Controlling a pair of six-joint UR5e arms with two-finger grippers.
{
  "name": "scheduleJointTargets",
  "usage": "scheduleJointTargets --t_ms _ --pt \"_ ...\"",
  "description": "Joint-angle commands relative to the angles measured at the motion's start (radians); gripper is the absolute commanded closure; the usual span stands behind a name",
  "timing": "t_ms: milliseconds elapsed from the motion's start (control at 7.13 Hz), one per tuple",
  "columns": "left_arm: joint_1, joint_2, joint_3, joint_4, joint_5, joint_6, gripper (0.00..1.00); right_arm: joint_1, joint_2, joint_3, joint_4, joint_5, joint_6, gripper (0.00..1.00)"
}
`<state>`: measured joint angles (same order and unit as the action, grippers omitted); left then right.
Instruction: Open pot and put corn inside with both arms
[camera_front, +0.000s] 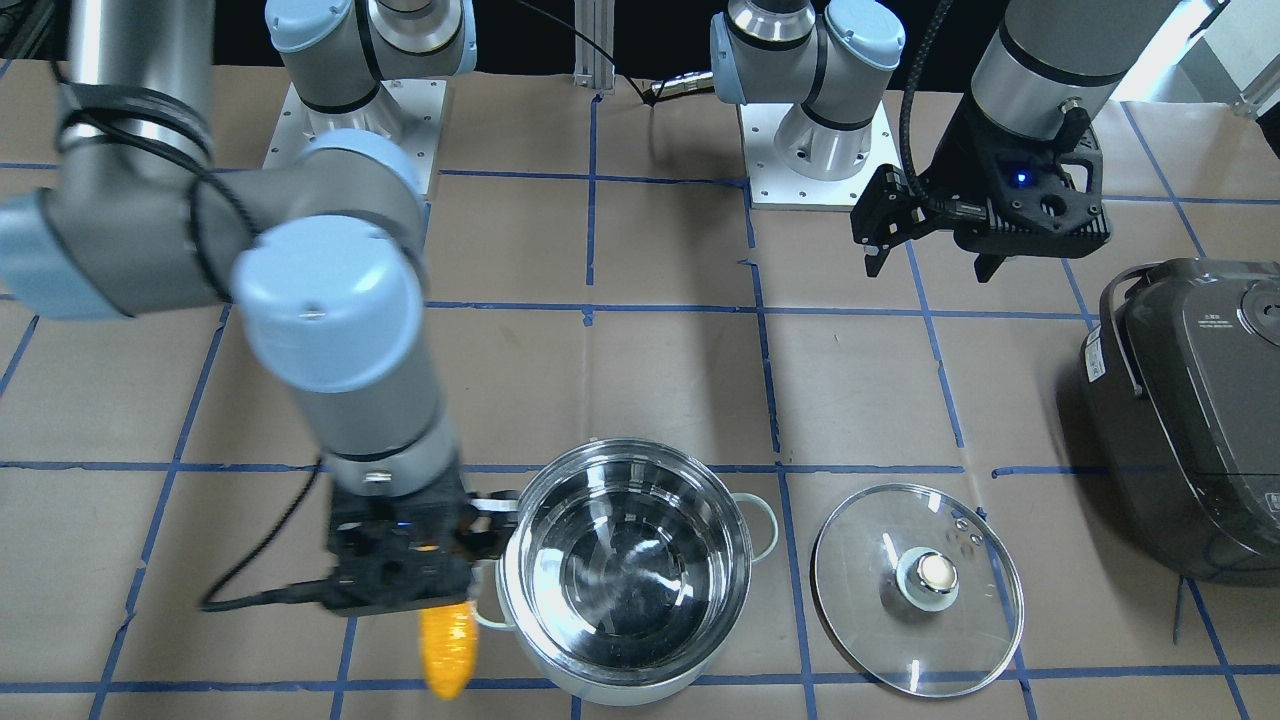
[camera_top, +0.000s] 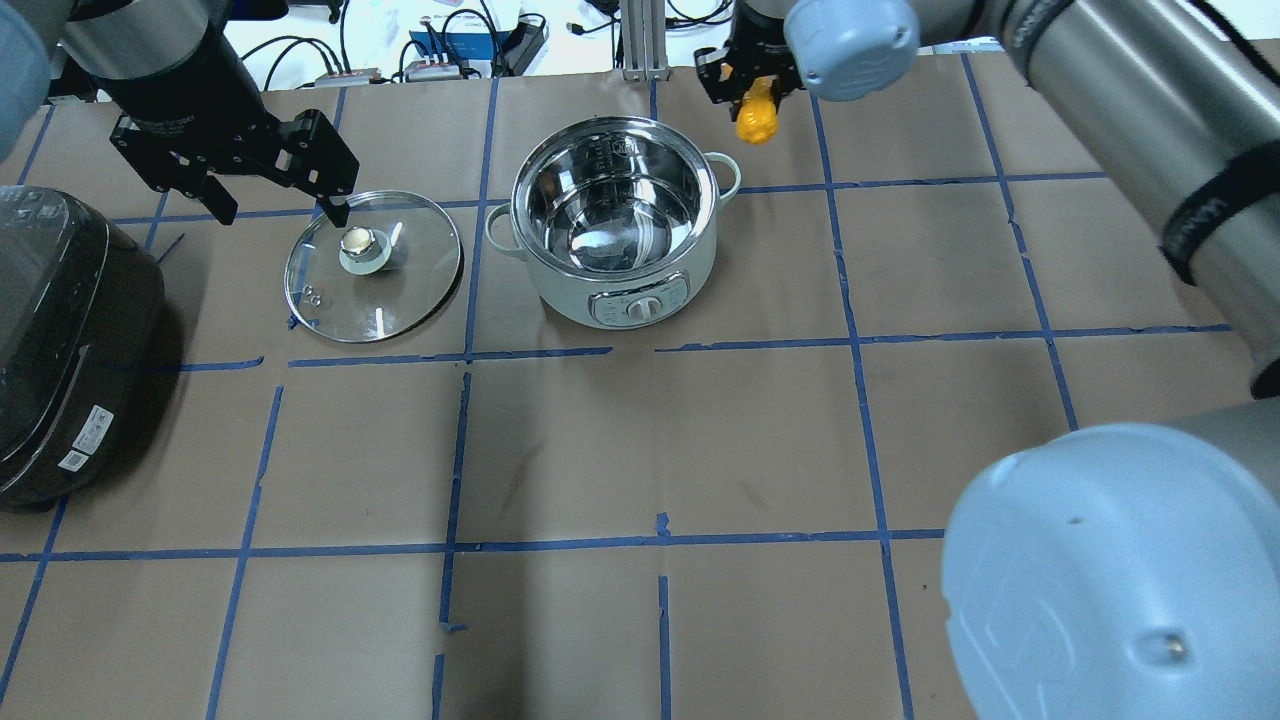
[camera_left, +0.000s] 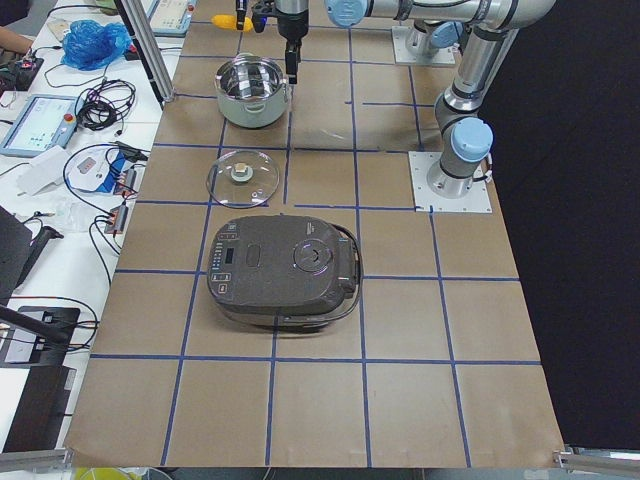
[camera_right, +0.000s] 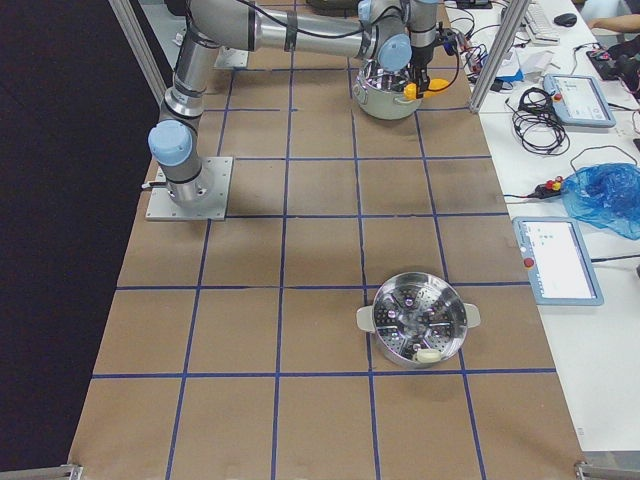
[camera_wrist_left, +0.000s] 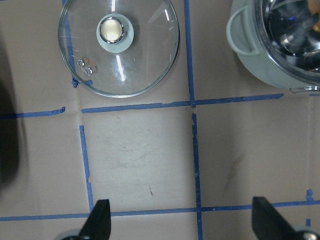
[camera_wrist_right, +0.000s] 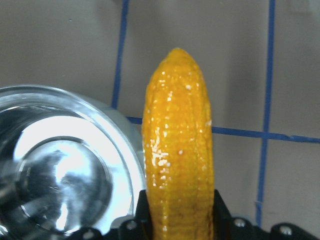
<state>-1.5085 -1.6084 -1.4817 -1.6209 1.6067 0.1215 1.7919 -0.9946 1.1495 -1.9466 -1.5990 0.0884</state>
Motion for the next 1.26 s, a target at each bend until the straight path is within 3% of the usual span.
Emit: scheduleJointTargets --t_ms 0,421,841,981,1121 --pt "0.001 0.001 0.0 -0.001 0.001 0.0 0.0 0.112 0.115 -0.08 0.002 -0.012 0.065 0.94" --pt "0.005 0.001 0.0 -0.002 0.002 0.0 0.0 0.167 0.14 -0.024 0.003 -0.006 0.105 0.93" --pt "0.007 0.001 0.0 -0.002 0.002 0.0 0.0 0.179 0.142 0.048 -0.055 -0.012 0.1 0.86" --pt "0.01 -0.001 0.0 0.001 -0.001 0.032 0.0 0.179 0.145 0.074 -0.075 -0.021 0.094 0.68" --pt "0.011 0.001 0.0 0.001 0.002 0.05 0.0 0.178 0.136 0.085 -0.077 -0.036 0.087 0.2"
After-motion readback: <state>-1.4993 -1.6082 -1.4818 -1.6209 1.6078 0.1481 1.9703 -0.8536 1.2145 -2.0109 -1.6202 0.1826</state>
